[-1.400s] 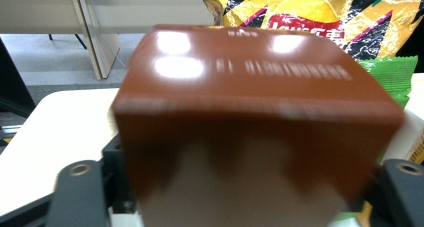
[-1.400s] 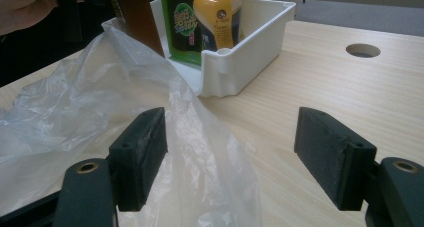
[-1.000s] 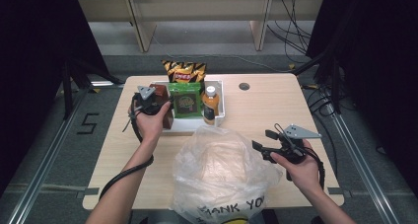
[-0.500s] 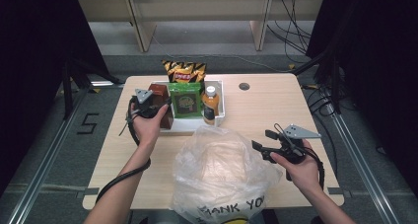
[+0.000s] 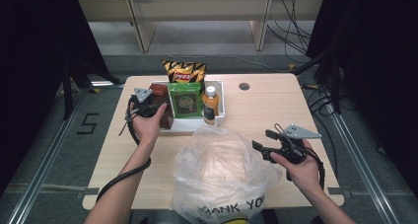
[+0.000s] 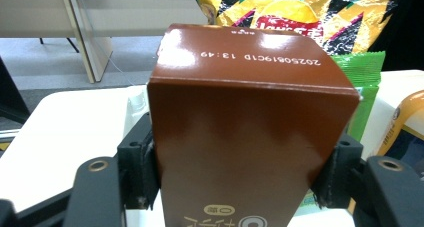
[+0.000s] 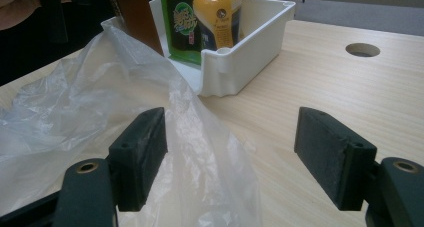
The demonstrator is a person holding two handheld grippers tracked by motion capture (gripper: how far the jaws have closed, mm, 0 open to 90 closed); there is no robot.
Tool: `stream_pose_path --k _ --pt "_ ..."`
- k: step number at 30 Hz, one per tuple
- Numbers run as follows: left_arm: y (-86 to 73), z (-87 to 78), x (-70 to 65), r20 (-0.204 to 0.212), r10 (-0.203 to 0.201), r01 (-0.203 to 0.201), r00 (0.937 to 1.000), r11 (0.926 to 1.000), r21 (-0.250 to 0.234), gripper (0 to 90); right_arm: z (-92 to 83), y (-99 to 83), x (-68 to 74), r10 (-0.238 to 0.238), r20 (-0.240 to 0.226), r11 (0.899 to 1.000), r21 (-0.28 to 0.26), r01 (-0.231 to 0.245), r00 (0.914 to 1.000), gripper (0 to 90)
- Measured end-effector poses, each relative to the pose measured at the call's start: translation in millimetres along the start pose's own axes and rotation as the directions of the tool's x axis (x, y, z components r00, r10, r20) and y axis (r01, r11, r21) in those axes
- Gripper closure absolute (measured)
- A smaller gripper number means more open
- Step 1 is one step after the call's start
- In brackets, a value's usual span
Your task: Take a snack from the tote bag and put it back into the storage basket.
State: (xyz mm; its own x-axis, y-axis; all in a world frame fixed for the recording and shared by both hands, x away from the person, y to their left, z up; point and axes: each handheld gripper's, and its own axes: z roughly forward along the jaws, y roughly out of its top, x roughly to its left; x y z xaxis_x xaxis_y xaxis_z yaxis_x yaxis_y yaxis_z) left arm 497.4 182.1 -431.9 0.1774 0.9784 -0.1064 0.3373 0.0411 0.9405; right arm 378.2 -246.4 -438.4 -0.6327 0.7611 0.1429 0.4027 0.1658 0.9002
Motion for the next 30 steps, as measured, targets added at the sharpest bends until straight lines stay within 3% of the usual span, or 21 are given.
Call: stream_pose_path --k 5,9,10,12,14,16,17,18,21,27,28,30 --pt "-0.9 -0.7 -2.0 -0.027 -0.003 0.003 0.9996 1.0 -0.005 35.1 -0.6 -0.1 1.6 0.027 -0.001 1.0 0.007 -0.027 0.9996 29.6" --pt "-0.5 -0.4 -5.7 -0.041 0.001 -0.001 0.9992 1.0 0.0 35.1 -0.7 0.4 -0.6 0.0 0.001 1.0 0.005 0.0 1.0 29.7" --pt "-0.3 -0.3 -6.3 -0.042 0.0 0.0 0.9991 1.0 0.001 35.1 -1.1 0.1 1.2 0.021 0.001 1.0 0.008 -0.021 0.9998 29.7" --pt "-0.2 -0.1 -6.9 -0.045 -0.004 0.004 0.999 1.0 0.001 35.1 -0.7 0.0 1.3 0.02 0.001 1.0 0.005 -0.02 0.9998 29.6" --pt "0.0 -0.1 -7.6 -0.054 -0.004 0.004 0.9986 1.0 0.002 35.1 -1.3 0.2 -0.7 -0.01 -0.005 1.0 0.001 0.01 0.9999 29.5" --pt "0.1 -0.4 -7.8 -0.054 -0.004 0.005 0.9985 1.0 0.005 35.0 -1.2 0.4 -0.6 0.001 -0.011 1.0 0.002 -0.001 0.9999 29.4" --pt "0.3 -0.6 -7.7 -0.052 -0.005 0.005 0.9986 1.0 0.008 34.9 -0.9 0.2 -1.0 -0.003 0.02 1.0 0.001 0.003 0.9998 29.4" --pt "0.5 -0.5 -7.6 -0.047 -0.009 0.009 0.9988 0.9999 0.007 34.6 -1.1 0.1 -1.7 -0.011 0.022 1.0 0.005 0.011 0.9997 29.4" --pt "1.2 -1.3 -6.2 -0.028 -0.018 0.018 0.9995 0.9997 0.015 33.1 -1.1 0.1 0.5 0.008 -0.004 1.0 0.004 -0.008 1.0 29.1" --pt "1.1 -6.2 -4.9 0.001 -0.016 0.016 0.9999 0.9994 0.03 25.4 -0.8 0.5 0.0 -0.014 -0.001 1.0 0.002 0.014 0.9999 29.1" --pt "0.8 -7.1 -5.5 0.005 -0.017 0.017 0.9998 0.9994 0.031 23.1 -1.1 0.3 -0.5 -0.025 0.021 1.0 0.008 0.025 0.9995 29.0" --pt "0.4 -9.0 -6.5 0.016 -0.019 0.019 0.9997 0.9993 0.032 19.7 -1.8 0.6 2.2 0.004 0.001 1.0 0.016 -0.004 1.0 28.9"
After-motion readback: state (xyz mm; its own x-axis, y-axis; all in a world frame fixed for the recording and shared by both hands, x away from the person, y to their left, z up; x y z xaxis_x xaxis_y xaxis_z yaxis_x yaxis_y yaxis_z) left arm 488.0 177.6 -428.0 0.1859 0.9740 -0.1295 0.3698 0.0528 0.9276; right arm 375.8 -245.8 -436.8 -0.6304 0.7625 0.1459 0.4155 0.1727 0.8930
